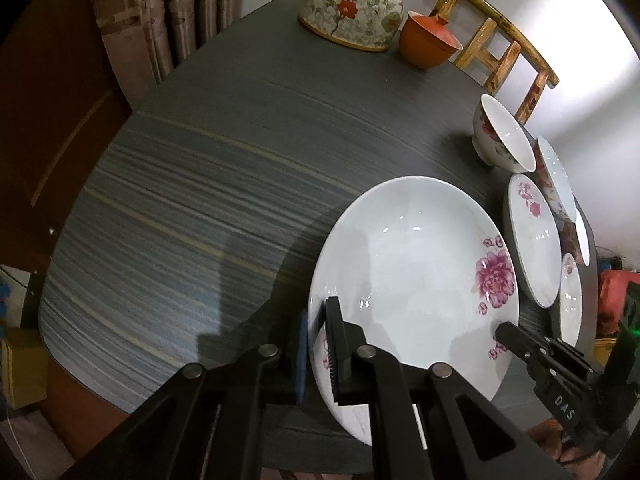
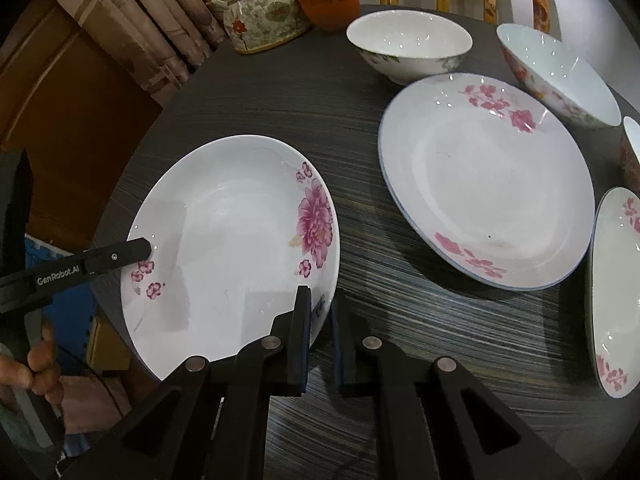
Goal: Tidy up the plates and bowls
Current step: 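Move the left tool to the pink-peony plate rim and close on it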
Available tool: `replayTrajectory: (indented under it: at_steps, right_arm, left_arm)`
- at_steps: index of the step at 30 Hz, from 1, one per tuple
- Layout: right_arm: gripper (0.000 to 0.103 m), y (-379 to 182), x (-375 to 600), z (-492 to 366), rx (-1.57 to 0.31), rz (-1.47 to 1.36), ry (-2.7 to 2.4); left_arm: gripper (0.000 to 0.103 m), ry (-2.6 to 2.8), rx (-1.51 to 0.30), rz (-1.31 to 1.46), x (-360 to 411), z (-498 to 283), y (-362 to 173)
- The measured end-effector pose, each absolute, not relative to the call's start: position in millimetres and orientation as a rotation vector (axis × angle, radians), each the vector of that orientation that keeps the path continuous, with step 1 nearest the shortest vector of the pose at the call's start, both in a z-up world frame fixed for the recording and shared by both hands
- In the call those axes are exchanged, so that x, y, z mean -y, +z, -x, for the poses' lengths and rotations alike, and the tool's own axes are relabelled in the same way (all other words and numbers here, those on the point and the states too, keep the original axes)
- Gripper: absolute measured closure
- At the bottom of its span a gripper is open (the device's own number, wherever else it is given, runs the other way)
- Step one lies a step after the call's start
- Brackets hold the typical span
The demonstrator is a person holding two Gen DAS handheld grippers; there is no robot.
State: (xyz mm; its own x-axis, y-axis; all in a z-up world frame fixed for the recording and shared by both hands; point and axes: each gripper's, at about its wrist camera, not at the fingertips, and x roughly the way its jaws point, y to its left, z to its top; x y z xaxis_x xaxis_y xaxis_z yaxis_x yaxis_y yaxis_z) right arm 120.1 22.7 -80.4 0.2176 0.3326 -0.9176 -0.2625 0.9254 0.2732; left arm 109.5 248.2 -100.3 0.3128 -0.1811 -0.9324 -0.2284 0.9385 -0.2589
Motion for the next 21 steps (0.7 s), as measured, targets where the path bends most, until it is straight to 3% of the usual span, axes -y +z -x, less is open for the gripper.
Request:
replayTrajectory:
  at_steps: [21]
  right_arm:
    - [0.093, -88, -33, -110, -1.273, -0.149, 0.328]
  left_arm:
    - [0.091, 0.083, -1.246, 0.321, -259, -134, -107]
